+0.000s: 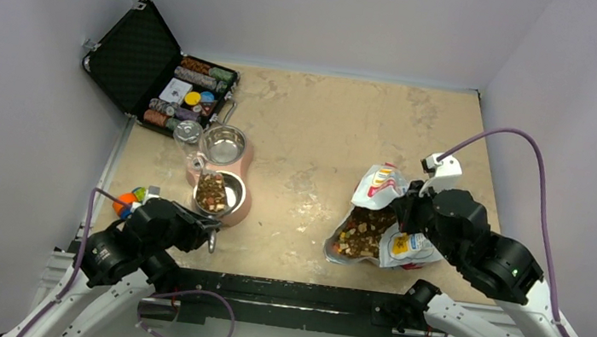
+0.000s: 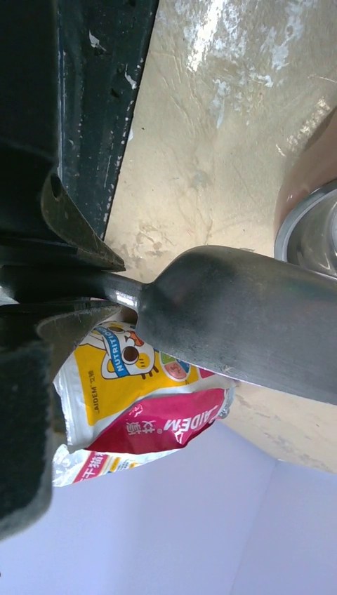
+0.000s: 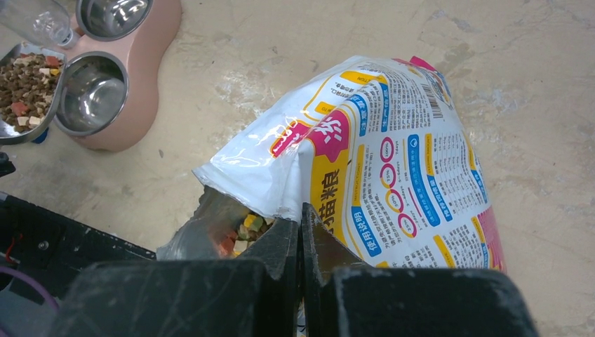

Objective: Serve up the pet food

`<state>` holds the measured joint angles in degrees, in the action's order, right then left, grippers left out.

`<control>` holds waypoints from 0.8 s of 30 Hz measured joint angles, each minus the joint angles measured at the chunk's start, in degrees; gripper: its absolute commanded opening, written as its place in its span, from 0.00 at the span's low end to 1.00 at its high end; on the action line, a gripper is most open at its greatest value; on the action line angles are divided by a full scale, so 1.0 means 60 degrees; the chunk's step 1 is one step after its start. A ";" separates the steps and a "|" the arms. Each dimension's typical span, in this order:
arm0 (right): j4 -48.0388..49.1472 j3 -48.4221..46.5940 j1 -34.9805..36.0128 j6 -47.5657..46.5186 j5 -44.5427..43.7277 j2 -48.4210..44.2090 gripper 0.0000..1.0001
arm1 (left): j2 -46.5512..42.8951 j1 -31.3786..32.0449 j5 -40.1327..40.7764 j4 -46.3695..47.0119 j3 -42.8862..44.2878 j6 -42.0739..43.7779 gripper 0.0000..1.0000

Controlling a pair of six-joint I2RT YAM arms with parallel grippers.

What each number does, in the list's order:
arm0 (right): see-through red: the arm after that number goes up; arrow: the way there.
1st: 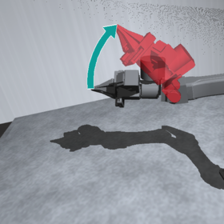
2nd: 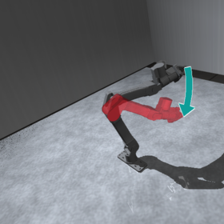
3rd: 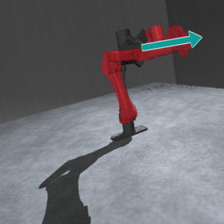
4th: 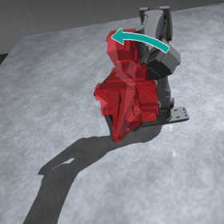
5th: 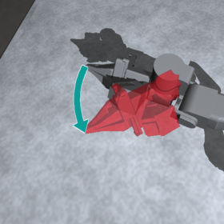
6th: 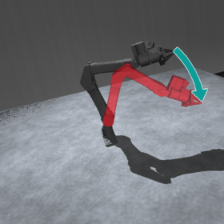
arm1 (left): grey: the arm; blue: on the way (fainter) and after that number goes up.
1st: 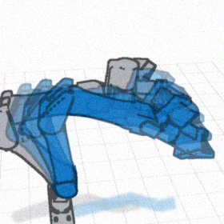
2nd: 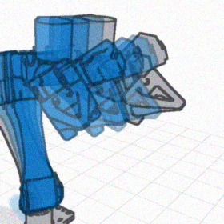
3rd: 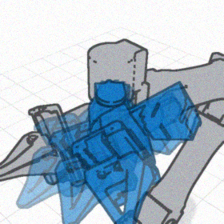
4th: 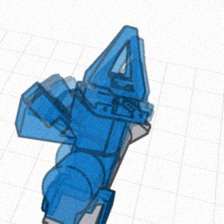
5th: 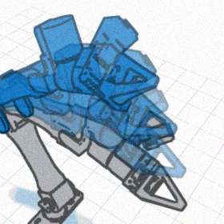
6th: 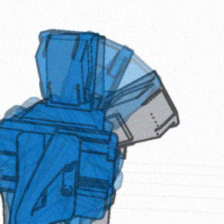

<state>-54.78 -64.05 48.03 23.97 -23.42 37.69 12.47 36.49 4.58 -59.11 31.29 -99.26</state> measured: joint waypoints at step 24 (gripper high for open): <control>-0.0317 0.0000 0.0004 0.0178 0.0095 -0.0455 0.00 | 0.1443 -0.0007 -0.0583 0.0080 -0.0004 -0.1464 0.00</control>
<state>-56.69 -64.05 48.05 25.04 -22.85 34.96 21.12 36.45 1.08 -58.63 31.27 -108.05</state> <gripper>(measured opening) 0.007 0.235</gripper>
